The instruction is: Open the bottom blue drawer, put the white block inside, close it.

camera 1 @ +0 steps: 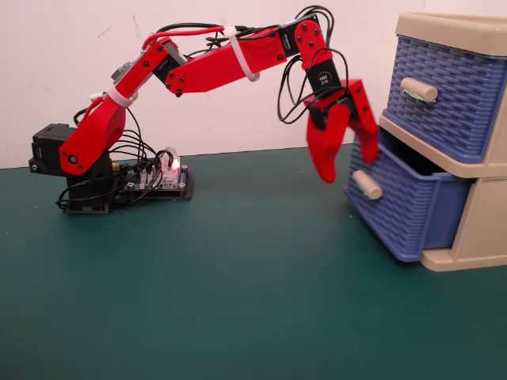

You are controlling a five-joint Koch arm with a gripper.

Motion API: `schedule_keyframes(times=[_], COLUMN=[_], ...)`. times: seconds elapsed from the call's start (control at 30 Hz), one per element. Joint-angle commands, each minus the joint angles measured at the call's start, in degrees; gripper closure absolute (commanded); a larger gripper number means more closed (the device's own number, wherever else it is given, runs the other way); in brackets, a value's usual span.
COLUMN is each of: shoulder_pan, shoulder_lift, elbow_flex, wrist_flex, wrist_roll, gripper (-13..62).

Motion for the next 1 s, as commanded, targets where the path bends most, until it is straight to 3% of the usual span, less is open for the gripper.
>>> schedule_keyframes(times=[0.0,0.27,0.47,0.77,0.87,0.97], shoulder_pan=[-0.79,-1.32,-0.88,9.32,16.61,25.22], shoulder_lift=[0.79,-3.43,-2.64,24.17,33.13,42.36], elbow_flex=[-1.14,-1.14,-0.97,-0.35,2.9,15.56], wrist_flex=[-7.47,-23.82,-22.06,24.52,28.39,28.3], wrist_roll=[0.26,0.26,0.09,-0.7,-3.43,-10.46], gripper=[15.1,15.0,14.5,15.1,15.2,15.2])
